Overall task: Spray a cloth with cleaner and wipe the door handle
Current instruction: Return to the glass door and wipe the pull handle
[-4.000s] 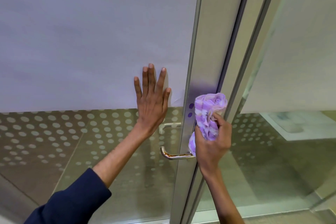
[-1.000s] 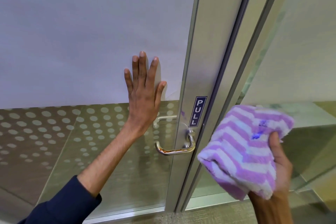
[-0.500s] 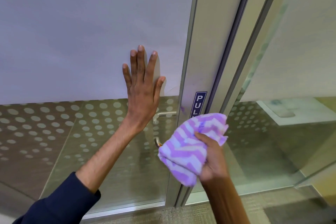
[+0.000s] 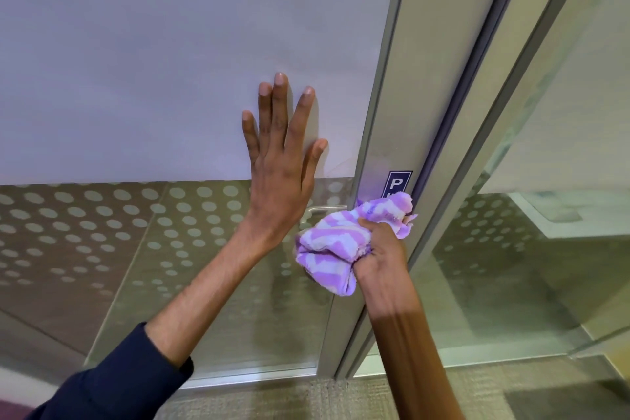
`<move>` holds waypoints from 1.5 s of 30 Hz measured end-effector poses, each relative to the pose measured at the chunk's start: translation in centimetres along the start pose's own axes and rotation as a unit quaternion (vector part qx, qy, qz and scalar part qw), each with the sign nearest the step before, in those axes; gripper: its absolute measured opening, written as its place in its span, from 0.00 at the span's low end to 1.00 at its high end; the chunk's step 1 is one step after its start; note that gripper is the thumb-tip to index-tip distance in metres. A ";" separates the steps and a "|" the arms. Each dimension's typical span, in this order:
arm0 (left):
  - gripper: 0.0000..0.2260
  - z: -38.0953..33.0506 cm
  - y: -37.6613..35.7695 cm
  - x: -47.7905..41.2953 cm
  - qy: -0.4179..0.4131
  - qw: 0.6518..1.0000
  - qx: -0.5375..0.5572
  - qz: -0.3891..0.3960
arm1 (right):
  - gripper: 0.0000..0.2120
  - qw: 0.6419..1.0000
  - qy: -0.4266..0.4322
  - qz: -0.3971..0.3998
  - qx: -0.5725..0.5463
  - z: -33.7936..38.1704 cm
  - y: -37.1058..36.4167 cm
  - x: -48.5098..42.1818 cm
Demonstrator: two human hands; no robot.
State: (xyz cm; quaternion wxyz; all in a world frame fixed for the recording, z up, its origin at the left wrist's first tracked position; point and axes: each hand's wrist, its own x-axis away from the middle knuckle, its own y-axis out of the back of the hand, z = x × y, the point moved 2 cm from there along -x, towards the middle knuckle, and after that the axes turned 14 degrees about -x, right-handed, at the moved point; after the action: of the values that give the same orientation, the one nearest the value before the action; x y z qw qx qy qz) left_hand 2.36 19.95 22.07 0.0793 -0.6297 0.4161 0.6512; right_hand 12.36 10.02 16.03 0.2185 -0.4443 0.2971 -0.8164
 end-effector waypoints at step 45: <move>0.28 0.3 -1.1 0.1 -0.008 0.995 -0.093 -0.038 | 0.22 0.792 0.428 0.161 0.405 6.9 12.0 1.3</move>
State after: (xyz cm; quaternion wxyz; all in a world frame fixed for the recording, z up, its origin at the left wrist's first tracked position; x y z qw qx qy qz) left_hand 2.75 20.80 21.43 0.0485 -0.6442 0.3289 0.6888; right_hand 18.72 -1.53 11.66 0.3574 0.1334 0.0699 -0.9218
